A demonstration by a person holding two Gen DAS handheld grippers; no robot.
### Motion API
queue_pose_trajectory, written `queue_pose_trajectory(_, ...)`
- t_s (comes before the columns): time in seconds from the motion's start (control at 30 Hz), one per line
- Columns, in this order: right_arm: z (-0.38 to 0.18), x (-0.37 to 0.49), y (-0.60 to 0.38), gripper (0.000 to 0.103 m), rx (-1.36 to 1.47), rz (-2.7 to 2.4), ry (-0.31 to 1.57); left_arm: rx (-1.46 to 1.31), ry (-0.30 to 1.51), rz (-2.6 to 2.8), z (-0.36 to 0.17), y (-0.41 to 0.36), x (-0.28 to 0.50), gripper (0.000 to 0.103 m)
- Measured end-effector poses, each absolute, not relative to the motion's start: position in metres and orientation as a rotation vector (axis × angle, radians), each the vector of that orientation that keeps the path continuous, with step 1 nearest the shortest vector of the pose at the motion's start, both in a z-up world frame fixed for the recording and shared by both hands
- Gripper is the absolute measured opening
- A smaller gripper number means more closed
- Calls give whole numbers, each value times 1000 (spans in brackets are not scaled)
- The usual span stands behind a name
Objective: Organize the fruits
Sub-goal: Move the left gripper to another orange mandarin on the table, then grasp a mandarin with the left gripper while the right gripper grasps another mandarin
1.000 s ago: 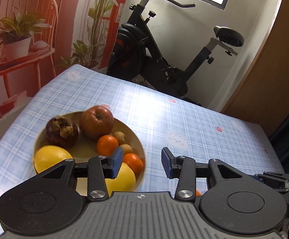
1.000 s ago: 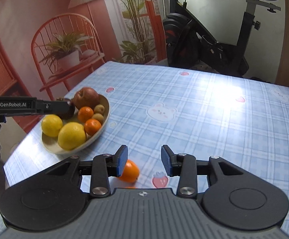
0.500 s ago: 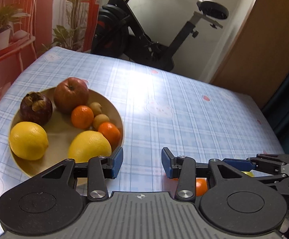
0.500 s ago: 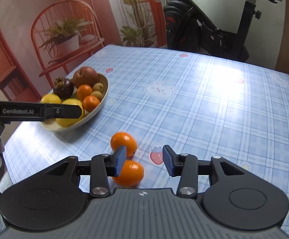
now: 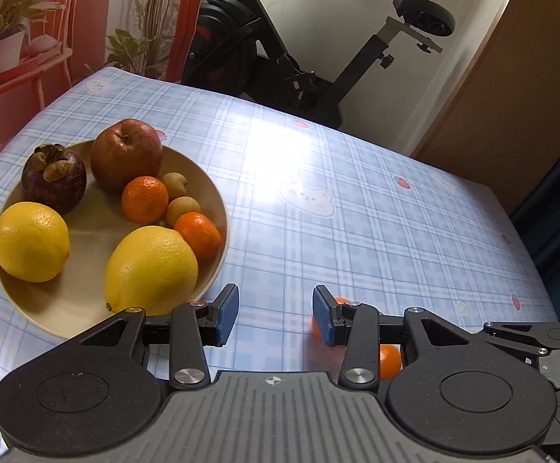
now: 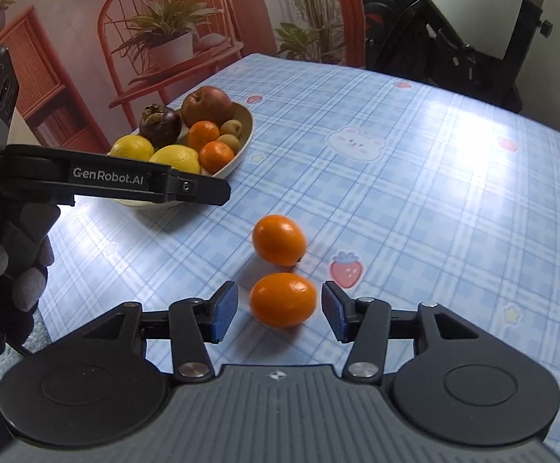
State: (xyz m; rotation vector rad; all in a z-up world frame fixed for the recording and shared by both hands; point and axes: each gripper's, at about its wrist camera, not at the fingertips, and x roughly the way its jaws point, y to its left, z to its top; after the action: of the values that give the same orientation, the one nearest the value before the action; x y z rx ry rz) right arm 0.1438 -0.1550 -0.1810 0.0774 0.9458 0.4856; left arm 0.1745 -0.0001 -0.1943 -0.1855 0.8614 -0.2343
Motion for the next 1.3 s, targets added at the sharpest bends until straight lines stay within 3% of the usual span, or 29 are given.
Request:
queue_pose_trajectory(1.1,-196,153,-150,55,35,462,1019,-280,910,-290,-208,4,182,44)
queue_pose_trajectory(1.3,-197,149,-152,51,55,467,1007,-453,1019,-399,-223,3,187,44)
